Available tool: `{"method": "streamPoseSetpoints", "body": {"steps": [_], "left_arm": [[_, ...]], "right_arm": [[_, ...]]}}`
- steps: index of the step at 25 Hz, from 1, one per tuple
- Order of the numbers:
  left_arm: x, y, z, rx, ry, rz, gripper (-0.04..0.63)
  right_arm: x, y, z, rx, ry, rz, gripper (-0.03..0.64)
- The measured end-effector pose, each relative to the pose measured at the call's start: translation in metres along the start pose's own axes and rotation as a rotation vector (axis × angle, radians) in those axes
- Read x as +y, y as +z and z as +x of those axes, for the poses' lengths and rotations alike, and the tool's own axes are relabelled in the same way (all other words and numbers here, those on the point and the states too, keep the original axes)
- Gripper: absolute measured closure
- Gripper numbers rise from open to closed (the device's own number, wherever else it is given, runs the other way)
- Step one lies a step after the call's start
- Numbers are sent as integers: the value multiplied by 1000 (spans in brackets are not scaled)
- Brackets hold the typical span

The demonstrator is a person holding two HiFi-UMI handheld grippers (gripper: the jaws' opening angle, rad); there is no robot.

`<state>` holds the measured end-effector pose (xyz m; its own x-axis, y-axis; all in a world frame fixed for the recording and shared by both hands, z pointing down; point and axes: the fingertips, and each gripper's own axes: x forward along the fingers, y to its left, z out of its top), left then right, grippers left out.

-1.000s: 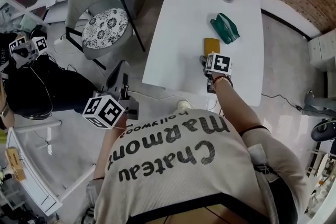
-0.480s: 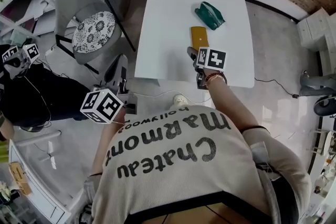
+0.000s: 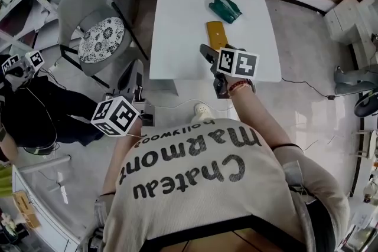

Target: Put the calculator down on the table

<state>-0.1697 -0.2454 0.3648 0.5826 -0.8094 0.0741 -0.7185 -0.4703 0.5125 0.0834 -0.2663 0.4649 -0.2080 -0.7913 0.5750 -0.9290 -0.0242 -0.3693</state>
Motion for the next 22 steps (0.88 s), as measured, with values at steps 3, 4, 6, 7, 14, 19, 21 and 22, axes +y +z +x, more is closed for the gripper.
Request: {"method": "streamPoseSetpoints", "body": {"steps": [3, 4, 6, 7, 14, 19, 21, 22], "left_arm": [[-6, 0, -13, -7, -15, 10, 594], [-9, 0, -17, -9, -19, 12, 594], [-14, -2, -24, -11, -28, 17, 594], [-17, -2, -28, -12, -34, 20, 594], [-26, 0, -53, -27, -55, 32, 594], [-32, 3, -63, -37, -65, 48, 594], [-33, 5, -63, -42, -64, 53, 594], [-34, 7, -64, -46, -62, 54, 594]], "right_arm": [[21, 1, -20, -41, 55, -7, 215], [27, 2, -26, -57, 69, -14, 223], [39, 4, -40, -96, 95, -26, 244], [45, 5, -46, -119, 109, -27, 257], [85, 6, -83, -222, 207, -36, 361], [100, 13, -102, -283, 249, -49, 425], [106, 15, -106, -296, 272, -51, 468], [108, 17, -108, -301, 282, -54, 490]]}}
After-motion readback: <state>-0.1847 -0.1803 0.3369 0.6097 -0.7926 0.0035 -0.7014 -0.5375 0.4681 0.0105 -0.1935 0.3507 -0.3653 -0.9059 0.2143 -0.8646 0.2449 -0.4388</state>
